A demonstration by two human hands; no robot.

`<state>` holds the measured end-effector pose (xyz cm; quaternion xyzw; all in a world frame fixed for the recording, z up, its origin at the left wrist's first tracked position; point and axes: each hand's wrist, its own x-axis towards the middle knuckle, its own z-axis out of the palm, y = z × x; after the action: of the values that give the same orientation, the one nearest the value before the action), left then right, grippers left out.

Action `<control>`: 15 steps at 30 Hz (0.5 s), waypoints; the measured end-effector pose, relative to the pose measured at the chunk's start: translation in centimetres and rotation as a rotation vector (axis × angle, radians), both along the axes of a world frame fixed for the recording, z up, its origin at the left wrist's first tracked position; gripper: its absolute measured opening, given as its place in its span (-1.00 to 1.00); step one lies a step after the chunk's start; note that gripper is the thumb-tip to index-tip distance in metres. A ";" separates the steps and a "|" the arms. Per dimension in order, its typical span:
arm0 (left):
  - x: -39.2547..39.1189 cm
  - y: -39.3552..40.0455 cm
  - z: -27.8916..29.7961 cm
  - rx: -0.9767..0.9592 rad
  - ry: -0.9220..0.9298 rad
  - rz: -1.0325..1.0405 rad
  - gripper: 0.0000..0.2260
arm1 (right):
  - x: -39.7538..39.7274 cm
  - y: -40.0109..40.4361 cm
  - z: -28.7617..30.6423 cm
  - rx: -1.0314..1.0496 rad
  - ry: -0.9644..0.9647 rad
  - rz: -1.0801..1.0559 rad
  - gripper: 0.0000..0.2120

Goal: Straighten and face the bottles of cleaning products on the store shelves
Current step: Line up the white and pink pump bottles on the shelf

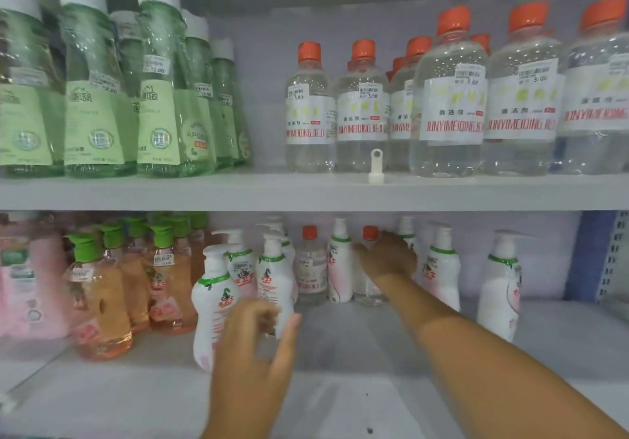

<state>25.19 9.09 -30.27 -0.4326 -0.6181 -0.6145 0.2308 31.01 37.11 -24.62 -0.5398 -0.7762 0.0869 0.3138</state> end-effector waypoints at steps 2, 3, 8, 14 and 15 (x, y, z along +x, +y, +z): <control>1.2 3.5 1.9 -0.087 -0.082 -0.221 -0.93 | 0.8 -0.7 0.3 -0.020 0.015 -0.001 -0.56; 1.2 5.4 3.0 -0.115 -0.120 -0.260 -0.85 | 1.3 -1.3 0.3 -0.023 0.034 0.002 -0.57; -2.5 16.2 8.3 -0.456 -0.320 -0.078 -0.62 | 5.4 -4.3 -0.9 0.004 0.241 0.176 -0.77; -5.8 19.6 9.1 -0.803 -0.196 0.129 -0.66 | 11.0 -5.9 -1.0 -0.111 0.187 0.253 -0.55; -5.9 19.7 9.2 -0.874 -0.134 0.167 -0.67 | 11.8 -6.1 -1.2 -0.107 0.171 0.268 -0.56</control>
<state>19.30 28.78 -21.11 -0.3972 -0.8660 -0.3017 0.0347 42.83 31.03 -25.80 -0.4381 -0.8059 0.2150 0.3351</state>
